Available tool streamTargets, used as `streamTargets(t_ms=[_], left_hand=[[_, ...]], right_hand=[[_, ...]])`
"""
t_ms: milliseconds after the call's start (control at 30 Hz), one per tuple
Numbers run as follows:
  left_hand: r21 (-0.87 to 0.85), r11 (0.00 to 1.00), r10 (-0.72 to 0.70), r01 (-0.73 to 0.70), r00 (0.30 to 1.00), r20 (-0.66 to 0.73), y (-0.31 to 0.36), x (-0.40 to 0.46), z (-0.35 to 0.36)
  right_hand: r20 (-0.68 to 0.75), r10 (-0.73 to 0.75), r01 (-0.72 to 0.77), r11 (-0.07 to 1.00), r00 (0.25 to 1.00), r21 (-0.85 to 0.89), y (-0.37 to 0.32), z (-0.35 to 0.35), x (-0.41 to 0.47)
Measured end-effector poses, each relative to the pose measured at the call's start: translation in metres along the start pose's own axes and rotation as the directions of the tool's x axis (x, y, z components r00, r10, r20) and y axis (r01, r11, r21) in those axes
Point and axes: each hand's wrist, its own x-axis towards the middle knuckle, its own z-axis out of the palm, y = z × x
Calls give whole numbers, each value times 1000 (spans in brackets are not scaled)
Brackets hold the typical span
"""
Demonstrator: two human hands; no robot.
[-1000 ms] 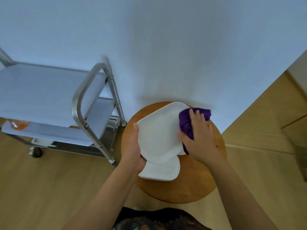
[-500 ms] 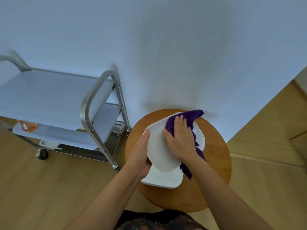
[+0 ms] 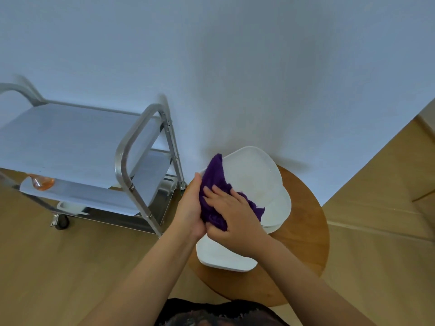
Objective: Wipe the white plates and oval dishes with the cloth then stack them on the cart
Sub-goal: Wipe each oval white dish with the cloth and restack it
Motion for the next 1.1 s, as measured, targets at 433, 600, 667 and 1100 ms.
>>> streamTargets(t_ms=[433, 600, 667, 1100], left_hand=[[167, 984, -77, 63, 994, 76, 44, 9, -8], [-50, 997, 55, -55, 998, 8, 5, 0, 5], [-75, 989, 112, -127, 977, -181, -20, -3, 13], [-34, 999, 19, -34, 930, -367, 7, 4, -2]], right_hand=[[-188, -220, 109, 876, 957, -471, 60, -37, -34], [-254, -150, 10, 877, 956, -480, 47, -29, -23], [-291, -121, -37, 875, 949, -483, 40, -23, -19], [-133, -365, 267, 843, 921, -466, 51, -28, -48]])
